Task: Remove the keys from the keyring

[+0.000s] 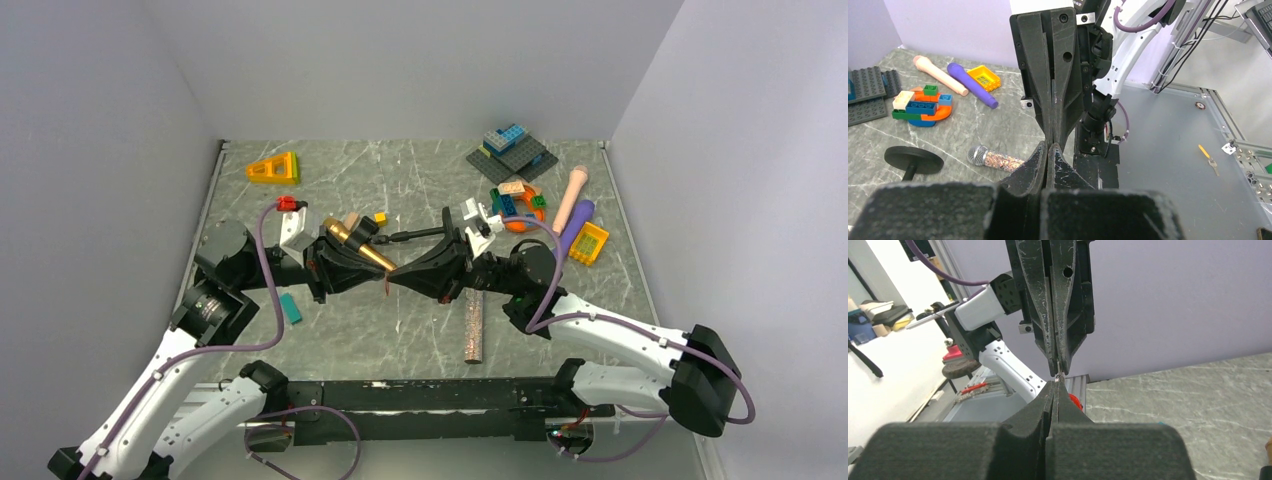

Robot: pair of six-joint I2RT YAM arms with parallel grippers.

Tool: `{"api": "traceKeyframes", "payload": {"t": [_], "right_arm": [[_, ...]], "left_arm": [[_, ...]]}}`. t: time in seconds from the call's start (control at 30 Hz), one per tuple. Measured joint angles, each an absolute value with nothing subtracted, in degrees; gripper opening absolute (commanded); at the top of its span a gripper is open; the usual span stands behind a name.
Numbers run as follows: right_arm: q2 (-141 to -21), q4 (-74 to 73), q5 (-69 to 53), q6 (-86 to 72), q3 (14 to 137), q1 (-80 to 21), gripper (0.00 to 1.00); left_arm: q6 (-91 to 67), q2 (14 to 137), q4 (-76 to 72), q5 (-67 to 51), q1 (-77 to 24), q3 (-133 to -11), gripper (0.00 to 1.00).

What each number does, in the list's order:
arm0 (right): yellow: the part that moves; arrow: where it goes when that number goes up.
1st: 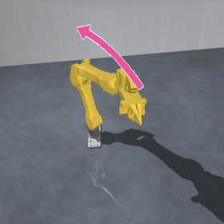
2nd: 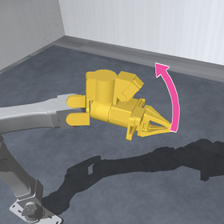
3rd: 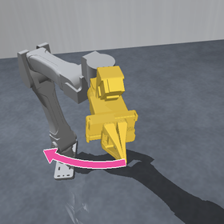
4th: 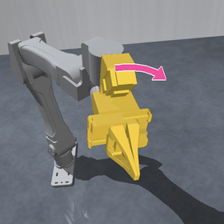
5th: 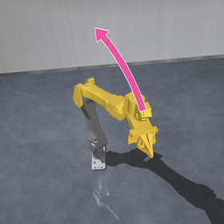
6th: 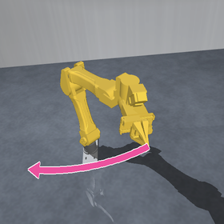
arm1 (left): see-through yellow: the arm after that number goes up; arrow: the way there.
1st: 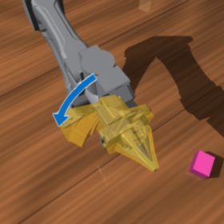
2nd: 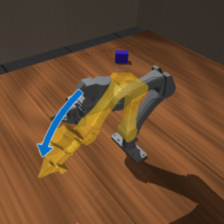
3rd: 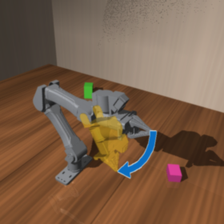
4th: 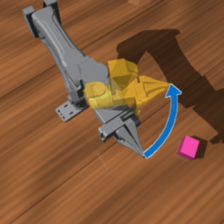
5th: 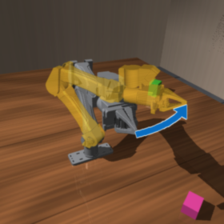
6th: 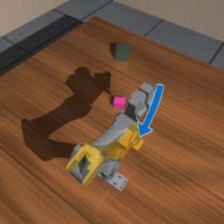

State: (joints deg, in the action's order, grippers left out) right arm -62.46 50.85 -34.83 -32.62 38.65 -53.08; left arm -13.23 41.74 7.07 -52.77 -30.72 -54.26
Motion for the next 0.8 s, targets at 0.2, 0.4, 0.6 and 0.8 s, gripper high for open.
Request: {"api": "traceKeyframes", "payload": {"t": [0.2,0.4,0.6,0.8], "right_arm": [[-62.9,54.2,-33.6,-33.7,37.7,-53.4,0.00],[-63.0,56.1,-32.8,-34.3,37.1,-53.6,0.00],[-64.2,59.3,-31.9,-35.3,36.6,-53.7,0.00],[-66.6,63.2,-31.7,-36.6,36.6,-53.8,0.00]], "left_arm": [[-13.4,41.5,6.6,-52.6,-30.4,-54.2,0.00],[-13.9,41.5,6.2,-52.6,-30.3,-54.0,0.00],[-14.8,41.5,5.6,-52.6,-29.7,-53.6,0.00],[-14.9,41.5,5.2,-52.6,-29.3,-53.6,0.00]]}}
